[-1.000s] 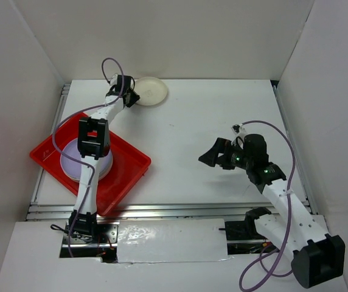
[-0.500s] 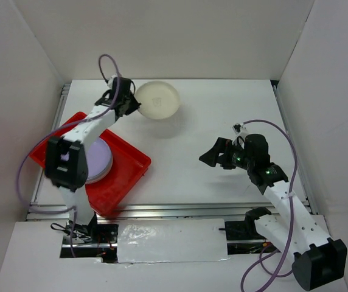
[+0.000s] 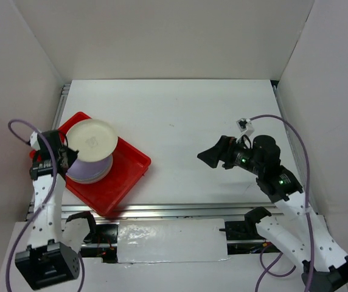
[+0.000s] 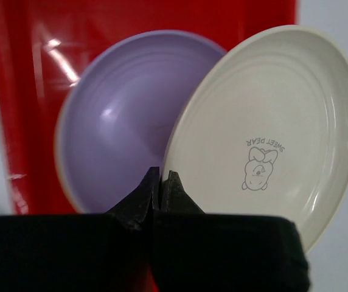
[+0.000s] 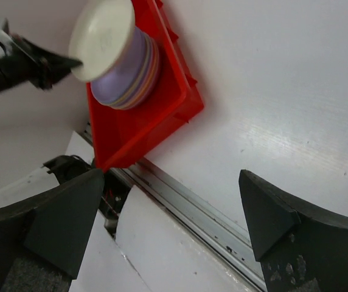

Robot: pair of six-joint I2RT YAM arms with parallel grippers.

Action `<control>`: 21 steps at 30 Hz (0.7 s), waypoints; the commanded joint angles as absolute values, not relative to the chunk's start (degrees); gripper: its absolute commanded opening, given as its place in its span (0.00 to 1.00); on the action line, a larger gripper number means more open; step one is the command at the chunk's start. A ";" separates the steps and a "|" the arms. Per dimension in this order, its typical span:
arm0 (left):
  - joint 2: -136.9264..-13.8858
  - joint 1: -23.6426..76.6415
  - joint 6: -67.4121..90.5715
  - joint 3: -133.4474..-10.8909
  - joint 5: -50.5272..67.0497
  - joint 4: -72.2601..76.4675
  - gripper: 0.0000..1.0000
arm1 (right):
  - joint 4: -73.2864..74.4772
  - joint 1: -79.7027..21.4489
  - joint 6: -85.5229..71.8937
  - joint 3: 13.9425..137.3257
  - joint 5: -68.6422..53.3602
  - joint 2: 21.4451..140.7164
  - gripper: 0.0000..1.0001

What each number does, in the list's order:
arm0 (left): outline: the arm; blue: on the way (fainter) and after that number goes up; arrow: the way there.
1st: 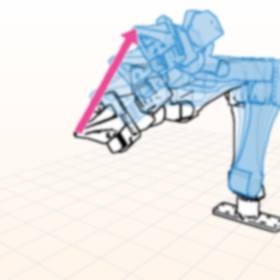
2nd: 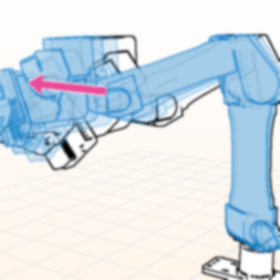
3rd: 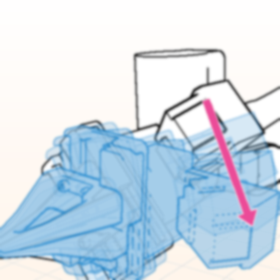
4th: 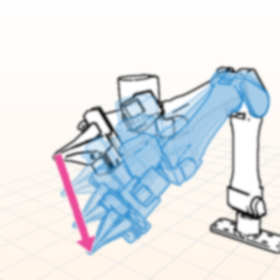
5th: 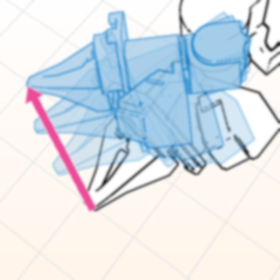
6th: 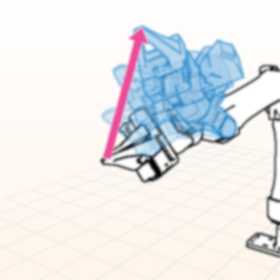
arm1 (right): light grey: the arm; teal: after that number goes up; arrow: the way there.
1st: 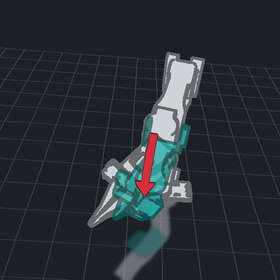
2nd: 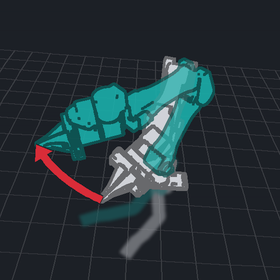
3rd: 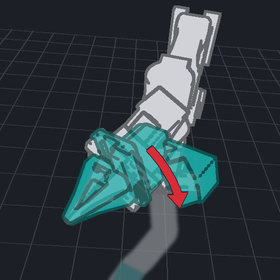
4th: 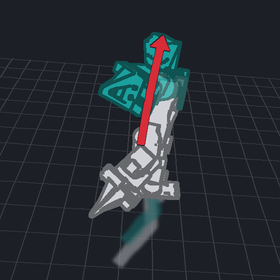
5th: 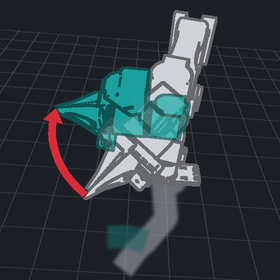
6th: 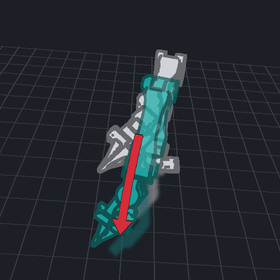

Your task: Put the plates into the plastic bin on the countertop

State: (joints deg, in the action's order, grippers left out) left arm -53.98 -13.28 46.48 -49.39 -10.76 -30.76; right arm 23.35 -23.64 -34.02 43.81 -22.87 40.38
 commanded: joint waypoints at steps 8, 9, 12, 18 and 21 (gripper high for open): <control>-39.64 -21.01 42.36 -48.33 -9.57 -42.96 0.00 | 33.92 -24.52 -34.10 50.89 -17.40 31.82 1.00; -39.29 -20.31 43.23 -48.34 -10.54 -43.07 0.00 | 34.27 -24.61 -34.01 51.15 -17.40 31.64 1.00; -38.94 -19.69 45.17 -47.99 -12.83 -43.85 0.00 | 35.85 -24.70 -33.84 52.81 -17.14 31.11 1.00; -38.41 -19.95 47.72 -46.94 -16.26 -44.91 0.09 | 37.00 -24.96 -33.66 54.75 -17.05 30.94 1.00; -38.93 -21.52 47.29 -45.62 -14.77 -42.81 0.47 | 37.61 -25.14 -33.49 55.28 -16.96 31.20 1.00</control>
State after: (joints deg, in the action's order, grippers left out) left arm -39.22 -20.29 45.98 -46.17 -14.28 -45.50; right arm 36.27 -24.62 -34.00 52.64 -17.47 31.55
